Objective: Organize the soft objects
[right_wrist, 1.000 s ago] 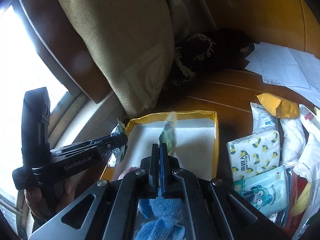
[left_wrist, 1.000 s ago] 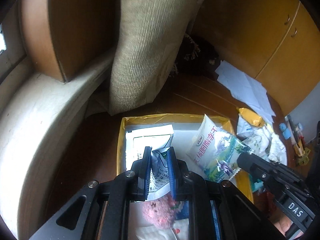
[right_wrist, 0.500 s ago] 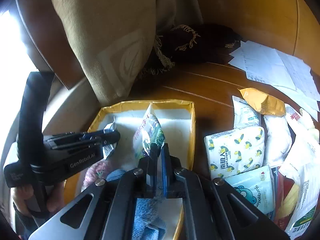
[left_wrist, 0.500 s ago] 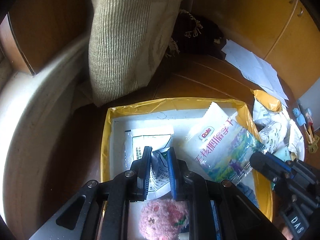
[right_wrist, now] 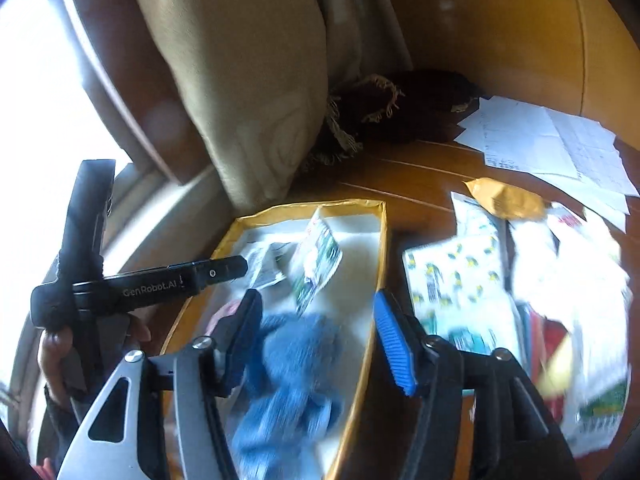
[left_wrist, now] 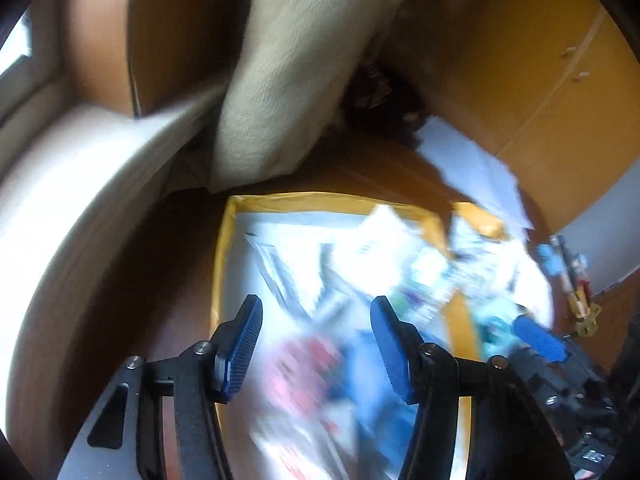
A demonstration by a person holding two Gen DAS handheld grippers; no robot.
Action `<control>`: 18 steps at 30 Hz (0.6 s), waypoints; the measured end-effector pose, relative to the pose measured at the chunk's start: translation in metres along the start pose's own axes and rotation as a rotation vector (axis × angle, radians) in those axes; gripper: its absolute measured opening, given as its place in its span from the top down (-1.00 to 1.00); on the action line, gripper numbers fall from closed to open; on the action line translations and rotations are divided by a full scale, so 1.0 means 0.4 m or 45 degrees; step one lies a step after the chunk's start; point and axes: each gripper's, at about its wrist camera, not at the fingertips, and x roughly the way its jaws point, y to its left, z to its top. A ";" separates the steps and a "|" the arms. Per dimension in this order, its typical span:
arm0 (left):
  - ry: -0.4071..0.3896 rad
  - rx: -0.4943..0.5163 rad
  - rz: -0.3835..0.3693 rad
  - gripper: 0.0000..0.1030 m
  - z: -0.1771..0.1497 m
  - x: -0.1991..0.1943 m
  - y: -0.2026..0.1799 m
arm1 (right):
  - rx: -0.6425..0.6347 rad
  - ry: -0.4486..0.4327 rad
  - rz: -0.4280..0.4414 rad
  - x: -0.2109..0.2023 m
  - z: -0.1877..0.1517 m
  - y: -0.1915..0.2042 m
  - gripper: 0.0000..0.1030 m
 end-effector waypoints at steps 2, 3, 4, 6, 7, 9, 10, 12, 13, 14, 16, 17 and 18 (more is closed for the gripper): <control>-0.045 0.011 -0.040 -0.15 -0.045 -0.050 -0.038 | 0.017 -0.037 0.027 -0.058 -0.049 -0.001 -0.28; -0.059 0.025 -0.061 -0.15 -0.067 -0.069 -0.056 | 0.026 -0.054 0.036 -0.087 -0.079 -0.007 -0.30; -0.074 0.033 -0.084 -0.15 -0.095 -0.085 -0.080 | 0.042 -0.067 0.037 -0.110 -0.107 -0.013 -0.32; -0.078 0.044 -0.121 -0.17 -0.141 -0.092 -0.126 | 0.077 -0.083 0.038 -0.147 -0.155 -0.048 -0.33; -0.063 0.063 -0.139 -0.17 -0.165 -0.090 -0.154 | 0.096 -0.081 0.036 -0.165 -0.181 -0.066 -0.33; -0.035 0.095 -0.177 -0.17 -0.197 -0.082 -0.197 | 0.126 -0.089 0.035 -0.199 -0.220 -0.104 -0.33; -0.016 0.111 -0.192 -0.17 -0.205 -0.072 -0.222 | 0.135 -0.094 0.030 -0.216 -0.236 -0.121 -0.33; 0.007 0.139 -0.217 -0.17 -0.231 -0.065 -0.266 | 0.161 -0.108 0.015 -0.254 -0.265 -0.161 -0.33; 0.014 0.164 -0.217 -0.17 -0.240 -0.059 -0.290 | 0.179 -0.119 0.007 -0.272 -0.277 -0.181 -0.33; 0.023 0.182 -0.210 -0.17 -0.249 -0.055 -0.311 | 0.193 -0.130 0.001 -0.294 -0.291 -0.200 -0.33; 0.041 0.206 -0.223 -0.17 -0.262 -0.047 -0.348 | 0.219 -0.147 -0.016 -0.327 -0.306 -0.230 -0.33; 0.050 0.219 -0.227 -0.17 -0.271 -0.050 -0.359 | 0.236 -0.163 -0.025 -0.346 -0.315 -0.248 -0.33; 0.059 0.234 -0.225 -0.17 -0.280 -0.050 -0.376 | 0.249 -0.175 -0.032 -0.360 -0.321 -0.263 -0.33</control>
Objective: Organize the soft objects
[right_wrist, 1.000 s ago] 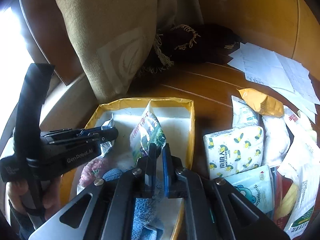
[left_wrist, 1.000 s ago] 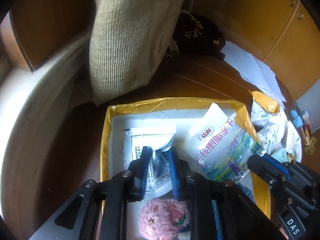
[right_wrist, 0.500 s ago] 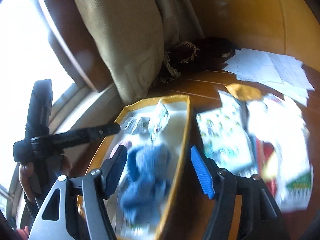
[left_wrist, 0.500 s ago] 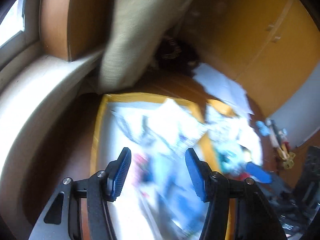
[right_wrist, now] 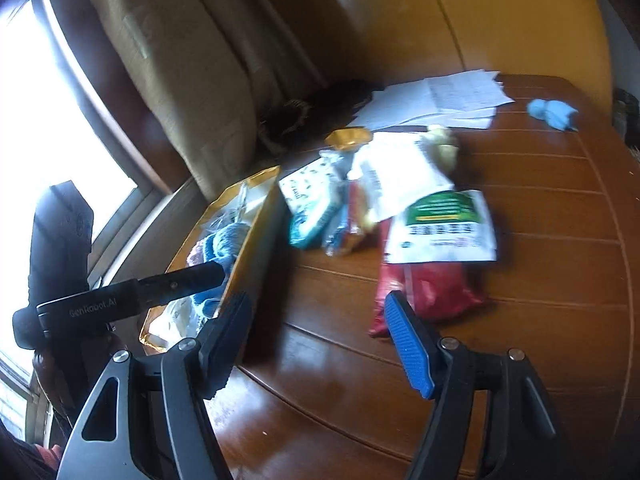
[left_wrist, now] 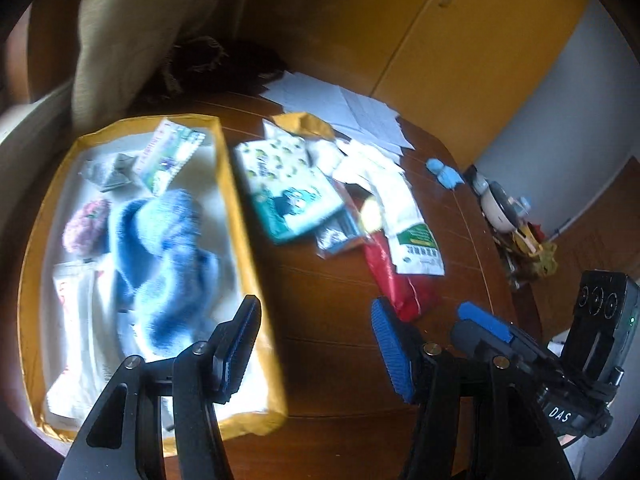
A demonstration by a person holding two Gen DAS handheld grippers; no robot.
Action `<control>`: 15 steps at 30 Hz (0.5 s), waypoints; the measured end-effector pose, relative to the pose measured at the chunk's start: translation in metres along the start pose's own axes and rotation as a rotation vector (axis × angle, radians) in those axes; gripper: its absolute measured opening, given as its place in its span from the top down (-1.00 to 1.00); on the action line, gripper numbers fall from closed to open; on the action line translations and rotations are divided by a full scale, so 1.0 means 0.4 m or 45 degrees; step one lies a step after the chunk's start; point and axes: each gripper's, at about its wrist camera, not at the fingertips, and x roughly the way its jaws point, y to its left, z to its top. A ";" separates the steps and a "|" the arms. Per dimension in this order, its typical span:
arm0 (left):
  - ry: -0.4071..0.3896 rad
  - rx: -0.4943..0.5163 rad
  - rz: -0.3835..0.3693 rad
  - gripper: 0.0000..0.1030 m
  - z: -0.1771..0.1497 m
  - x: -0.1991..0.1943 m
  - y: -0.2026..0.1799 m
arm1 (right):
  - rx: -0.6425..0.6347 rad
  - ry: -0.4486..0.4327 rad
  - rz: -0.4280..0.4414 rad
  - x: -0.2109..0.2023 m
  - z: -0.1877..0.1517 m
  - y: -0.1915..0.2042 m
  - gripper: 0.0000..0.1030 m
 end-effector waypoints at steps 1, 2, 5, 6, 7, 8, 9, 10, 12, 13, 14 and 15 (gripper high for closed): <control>0.003 0.010 -0.001 -0.17 -0.003 0.003 -0.010 | 0.012 -0.007 -0.008 -0.009 -0.002 -0.013 -0.34; 0.006 0.020 -0.007 -0.17 -0.004 0.007 -0.020 | 0.024 -0.010 -0.017 -0.016 -0.003 -0.025 -0.34; 0.021 0.042 -0.008 -0.17 -0.007 0.022 -0.041 | 0.065 -0.017 -0.036 -0.030 -0.006 -0.057 -0.34; 0.027 0.047 -0.008 -0.17 -0.007 0.026 -0.046 | 0.073 -0.014 -0.043 -0.030 -0.006 -0.066 -0.34; 0.033 0.047 -0.012 -0.17 -0.007 0.030 -0.049 | 0.083 -0.012 -0.057 -0.030 -0.003 -0.076 -0.34; 0.042 0.040 -0.019 -0.17 -0.005 0.035 -0.051 | 0.089 -0.012 -0.063 -0.028 0.001 -0.084 -0.34; 0.046 0.034 -0.023 -0.17 -0.002 0.038 -0.050 | 0.093 -0.009 -0.067 -0.027 0.004 -0.093 -0.34; 0.048 0.029 -0.023 -0.17 0.000 0.041 -0.052 | 0.098 -0.004 -0.068 -0.025 0.010 -0.104 -0.34; 0.052 0.025 -0.020 -0.17 0.006 0.049 -0.055 | 0.121 0.009 -0.062 -0.016 0.023 -0.127 -0.34; 0.054 0.025 -0.021 -0.17 0.009 0.052 -0.056 | 0.135 0.021 -0.055 -0.009 0.035 -0.141 -0.34; 0.055 0.024 -0.026 -0.17 0.014 0.056 -0.058 | 0.144 0.027 -0.052 -0.003 0.045 -0.151 -0.34; 0.058 0.022 -0.031 -0.17 0.019 0.061 -0.059 | 0.148 0.032 -0.055 0.002 0.053 -0.157 -0.34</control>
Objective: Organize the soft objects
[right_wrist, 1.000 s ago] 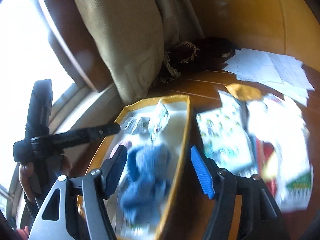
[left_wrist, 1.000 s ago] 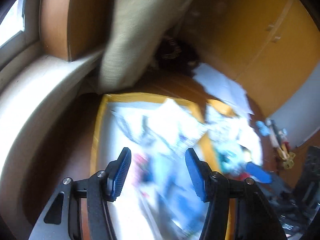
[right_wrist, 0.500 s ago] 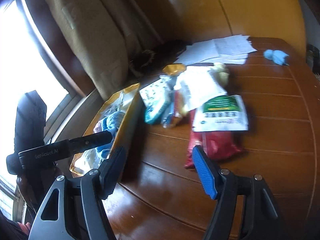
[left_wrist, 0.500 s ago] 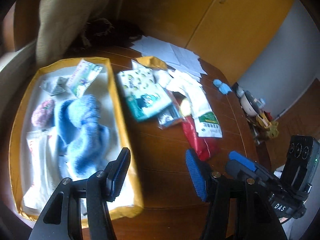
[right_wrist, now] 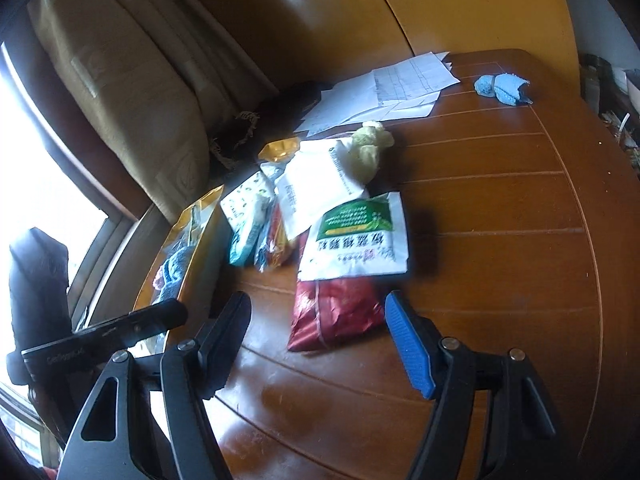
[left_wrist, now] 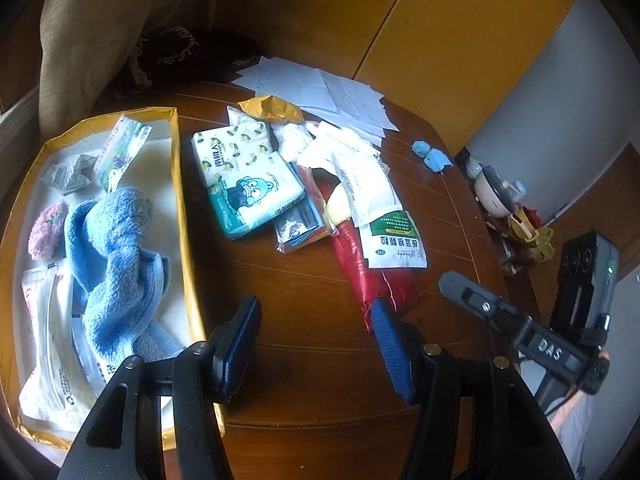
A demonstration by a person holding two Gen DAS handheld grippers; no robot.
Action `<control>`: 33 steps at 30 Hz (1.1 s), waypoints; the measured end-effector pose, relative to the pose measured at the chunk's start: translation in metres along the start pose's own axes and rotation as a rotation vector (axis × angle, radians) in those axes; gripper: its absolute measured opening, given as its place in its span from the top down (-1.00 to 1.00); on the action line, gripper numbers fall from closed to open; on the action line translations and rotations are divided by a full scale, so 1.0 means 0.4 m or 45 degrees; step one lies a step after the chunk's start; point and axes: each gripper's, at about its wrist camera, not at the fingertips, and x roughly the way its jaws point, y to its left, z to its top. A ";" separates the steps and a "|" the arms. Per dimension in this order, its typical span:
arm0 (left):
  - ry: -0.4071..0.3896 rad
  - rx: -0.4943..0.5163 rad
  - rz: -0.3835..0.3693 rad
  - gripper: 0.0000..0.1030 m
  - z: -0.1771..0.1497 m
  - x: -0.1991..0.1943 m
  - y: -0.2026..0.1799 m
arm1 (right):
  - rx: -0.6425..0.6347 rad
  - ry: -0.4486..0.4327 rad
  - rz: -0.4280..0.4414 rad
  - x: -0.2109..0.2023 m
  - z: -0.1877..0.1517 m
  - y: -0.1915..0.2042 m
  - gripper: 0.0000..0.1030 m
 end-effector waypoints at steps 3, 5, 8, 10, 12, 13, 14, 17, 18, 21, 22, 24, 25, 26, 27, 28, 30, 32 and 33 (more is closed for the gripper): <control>0.014 -0.015 -0.026 -0.17 0.023 0.017 -0.003 | 0.006 0.035 -0.024 0.026 0.035 -0.014 -0.34; 0.027 -0.034 -0.054 -0.17 0.044 0.035 -0.004 | 0.014 0.061 -0.026 0.046 0.059 -0.024 -0.34; 0.054 -0.065 -0.113 -0.17 0.081 0.073 -0.009 | 0.032 0.093 -0.048 0.075 0.089 -0.041 -0.34; 0.068 -0.099 -0.133 -0.17 0.107 0.100 -0.011 | 0.047 0.115 -0.052 0.094 0.103 -0.054 -0.34; 0.068 -0.116 -0.157 -0.17 0.136 0.128 -0.014 | 0.073 0.116 -0.066 0.108 0.109 -0.070 -0.34; 0.073 -0.127 -0.162 -0.17 0.149 0.142 -0.014 | 0.091 0.117 -0.051 0.113 0.111 -0.082 -0.34; 0.078 -0.140 -0.172 -0.17 0.163 0.157 -0.013 | 0.117 0.124 -0.022 0.119 0.111 -0.095 -0.34; 0.087 -0.197 -0.215 -0.17 0.200 0.195 -0.009 | 0.181 0.125 0.024 0.132 0.113 -0.130 -0.34; 0.085 -0.197 -0.206 -0.17 0.210 0.207 -0.011 | 0.186 0.124 0.025 0.135 0.113 -0.136 -0.34; 0.104 -0.224 -0.200 -0.16 0.230 0.241 -0.013 | 0.226 0.130 0.070 0.139 0.111 -0.146 -0.33; 0.113 -0.233 -0.209 -0.14 0.234 0.251 -0.015 | 0.226 0.136 0.090 0.142 0.112 -0.146 -0.29; 0.116 -0.233 -0.205 -0.11 0.239 0.263 -0.022 | 0.220 0.139 0.092 0.147 0.110 -0.140 -0.19; 0.122 -0.234 -0.198 -0.09 0.241 0.269 -0.025 | 0.214 0.142 0.087 0.149 0.110 -0.138 -0.17; 0.130 -0.231 -0.194 -0.04 0.241 0.276 -0.029 | 0.211 0.149 0.082 0.154 0.108 -0.135 -0.13; 0.137 -0.226 -0.186 0.05 0.241 0.283 -0.033 | 0.213 0.156 0.082 0.158 0.107 -0.135 0.01; 0.145 -0.226 -0.178 0.11 0.241 0.290 -0.034 | 0.219 0.166 0.077 0.163 0.104 -0.134 0.08; 0.159 -0.242 -0.177 0.40 0.239 0.303 -0.028 | 0.225 0.165 0.080 0.164 0.102 -0.133 0.10; 0.150 -0.273 -0.189 0.54 0.235 0.306 -0.018 | 0.220 0.150 0.072 0.159 0.101 -0.129 0.26; 0.140 -0.279 -0.194 0.66 0.233 0.302 -0.016 | 0.209 0.145 0.070 0.156 0.101 -0.125 0.30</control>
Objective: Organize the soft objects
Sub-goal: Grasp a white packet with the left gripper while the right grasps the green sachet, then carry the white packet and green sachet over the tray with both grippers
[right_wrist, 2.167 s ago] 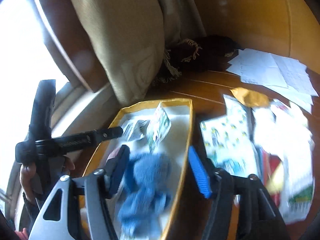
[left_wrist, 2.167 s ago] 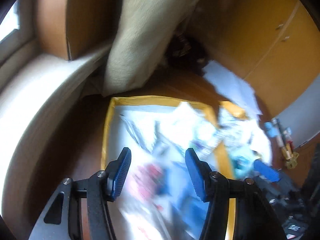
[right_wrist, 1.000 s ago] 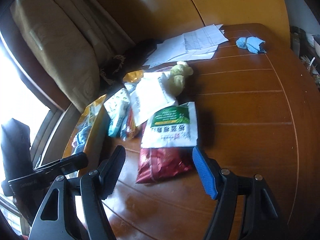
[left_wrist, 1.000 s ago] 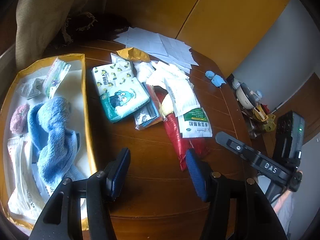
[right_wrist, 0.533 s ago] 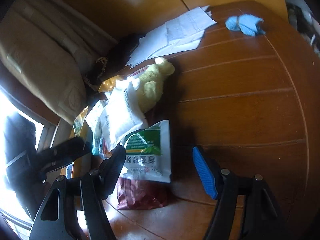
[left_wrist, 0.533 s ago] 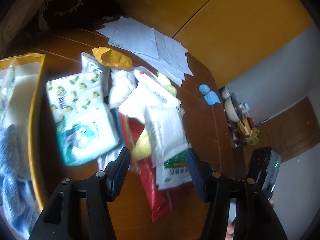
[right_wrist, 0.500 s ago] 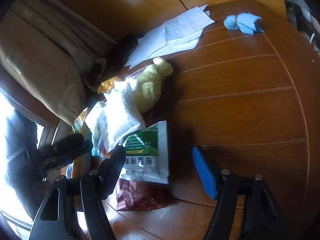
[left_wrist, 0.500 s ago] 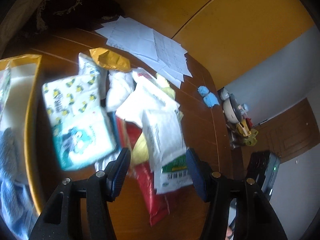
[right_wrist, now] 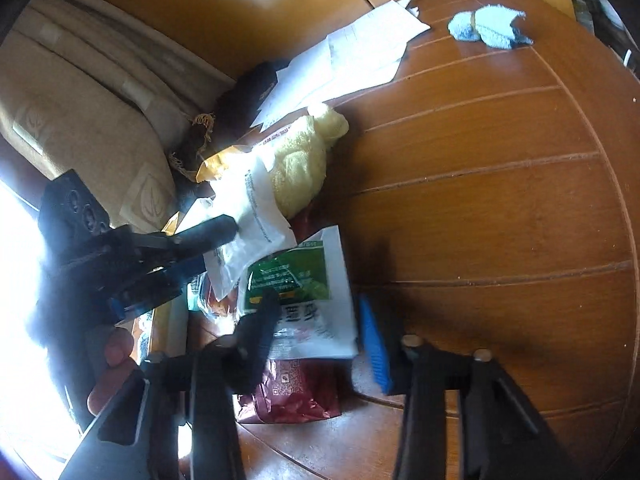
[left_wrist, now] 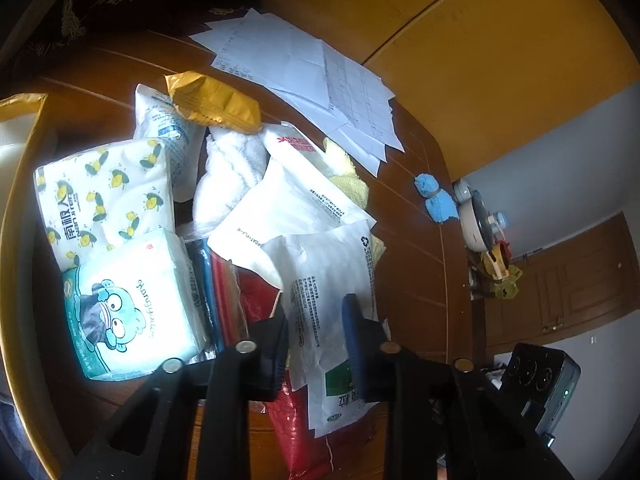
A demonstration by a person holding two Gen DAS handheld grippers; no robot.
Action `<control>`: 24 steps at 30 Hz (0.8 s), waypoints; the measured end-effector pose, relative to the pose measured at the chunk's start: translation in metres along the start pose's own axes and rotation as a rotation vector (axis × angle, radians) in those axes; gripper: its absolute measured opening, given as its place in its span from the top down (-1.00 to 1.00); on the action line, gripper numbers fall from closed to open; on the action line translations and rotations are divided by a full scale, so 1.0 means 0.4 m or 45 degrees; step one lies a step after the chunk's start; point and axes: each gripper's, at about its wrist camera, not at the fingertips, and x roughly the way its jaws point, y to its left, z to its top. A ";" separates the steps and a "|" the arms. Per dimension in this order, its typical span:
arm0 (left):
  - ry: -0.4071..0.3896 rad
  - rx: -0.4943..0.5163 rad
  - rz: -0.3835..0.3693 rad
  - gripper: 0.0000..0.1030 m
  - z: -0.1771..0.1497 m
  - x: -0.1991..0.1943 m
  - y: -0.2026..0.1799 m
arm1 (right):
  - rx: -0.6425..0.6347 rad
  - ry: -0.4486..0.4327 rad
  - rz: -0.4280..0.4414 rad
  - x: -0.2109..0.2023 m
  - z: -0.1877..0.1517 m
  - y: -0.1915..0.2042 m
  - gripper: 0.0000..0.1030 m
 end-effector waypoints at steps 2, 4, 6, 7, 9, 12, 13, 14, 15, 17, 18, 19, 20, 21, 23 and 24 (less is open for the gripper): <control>-0.026 0.003 -0.035 0.77 -0.006 -0.020 -0.002 | -0.014 -0.021 -0.014 -0.007 -0.003 0.005 0.42; -0.044 0.003 -0.067 0.83 -0.013 -0.038 -0.004 | -0.028 -0.042 -0.001 -0.016 -0.003 0.010 0.64; -0.050 0.000 -0.098 0.86 -0.021 -0.050 -0.006 | -0.034 -0.068 0.019 -0.030 -0.005 0.011 0.71; -0.050 -0.006 -0.113 0.86 -0.024 -0.056 -0.005 | -0.042 -0.077 0.030 -0.035 -0.006 0.012 0.74; -0.050 -0.010 -0.143 0.87 -0.034 -0.068 0.000 | -0.047 -0.100 0.046 -0.047 -0.009 0.013 0.75; -0.023 -0.035 -0.163 0.87 -0.055 -0.075 0.021 | -0.071 -0.134 0.041 -0.062 -0.013 0.016 0.77; -0.012 -0.052 -0.170 0.86 -0.060 -0.074 0.030 | -0.071 -0.138 0.035 -0.063 -0.017 0.015 0.77; -0.003 -0.077 -0.171 0.86 -0.065 -0.073 0.045 | -0.064 -0.134 0.034 -0.059 -0.017 0.013 0.77; 0.001 -0.091 -0.176 0.85 -0.067 -0.070 0.056 | -0.055 -0.126 0.034 -0.054 -0.016 0.012 0.78; 0.008 -0.126 -0.192 0.85 -0.074 -0.067 0.082 | -0.054 -0.115 0.017 -0.045 -0.019 0.014 0.78; 0.007 -0.147 -0.210 0.85 -0.078 -0.068 0.092 | -0.059 -0.118 0.009 -0.040 -0.019 0.018 0.78; 0.011 -0.156 -0.224 0.85 -0.082 -0.070 0.099 | -0.070 -0.123 0.006 -0.040 -0.020 0.023 0.78; 0.021 -0.168 -0.233 0.84 -0.085 -0.070 0.105 | -0.080 -0.129 0.005 -0.042 -0.023 0.029 0.78; 0.032 -0.194 -0.229 0.79 -0.089 -0.069 0.113 | -0.088 -0.136 0.003 -0.044 -0.024 0.032 0.78; 0.066 -0.214 -0.229 0.76 -0.095 -0.068 0.123 | -0.085 -0.135 0.006 -0.041 -0.025 0.031 0.78; 0.076 -0.209 -0.232 0.74 -0.101 -0.069 0.126 | -0.081 -0.132 0.005 -0.039 -0.026 0.030 0.78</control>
